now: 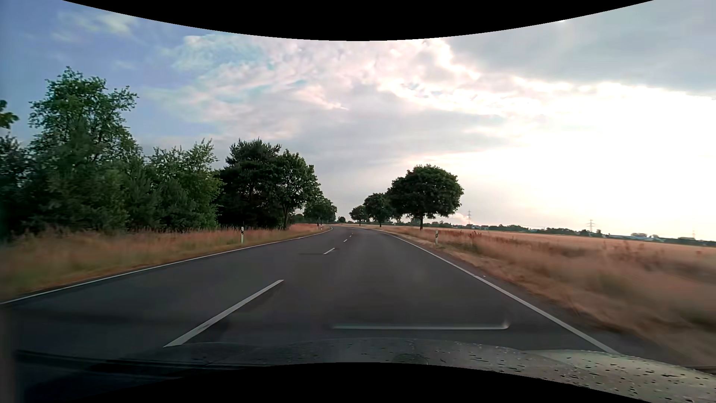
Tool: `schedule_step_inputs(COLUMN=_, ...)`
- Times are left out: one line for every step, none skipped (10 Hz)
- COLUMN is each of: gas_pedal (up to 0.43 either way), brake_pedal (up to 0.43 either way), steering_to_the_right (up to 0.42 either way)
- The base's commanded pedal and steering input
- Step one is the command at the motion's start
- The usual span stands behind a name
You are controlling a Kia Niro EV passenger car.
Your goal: Follow the waypoints while adhering to traffic rules and regulations
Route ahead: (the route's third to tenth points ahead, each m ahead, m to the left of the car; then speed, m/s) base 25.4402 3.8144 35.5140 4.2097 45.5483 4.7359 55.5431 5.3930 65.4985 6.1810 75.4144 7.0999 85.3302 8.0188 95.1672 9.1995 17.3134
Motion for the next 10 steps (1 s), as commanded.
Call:
schedule_step_inputs(gas_pedal=0.287, brake_pedal=0.000, steering_to_the_right=-0.008)
schedule_step_inputs(gas_pedal=0.287, brake_pedal=0.000, steering_to_the_right=-0.009)
schedule_step_inputs(gas_pedal=0.287, brake_pedal=0.000, steering_to_the_right=-0.008)
schedule_step_inputs(gas_pedal=0.287, brake_pedal=0.000, steering_to_the_right=-0.009)
schedule_step_inputs(gas_pedal=0.287, brake_pedal=0.000, steering_to_the_right=-0.009)
schedule_step_inputs(gas_pedal=0.287, brake_pedal=0.000, steering_to_the_right=-0.009)
schedule_step_inputs(gas_pedal=0.287, brake_pedal=0.000, steering_to_the_right=-0.009)
schedule_step_inputs(gas_pedal=0.287, brake_pedal=0.000, steering_to_the_right=-0.009)
schedule_step_inputs(gas_pedal=0.287, brake_pedal=0.000, steering_to_the_right=-0.009)
schedule_step_inputs(gas_pedal=0.287, brake_pedal=0.000, steering_to_the_right=-0.009)
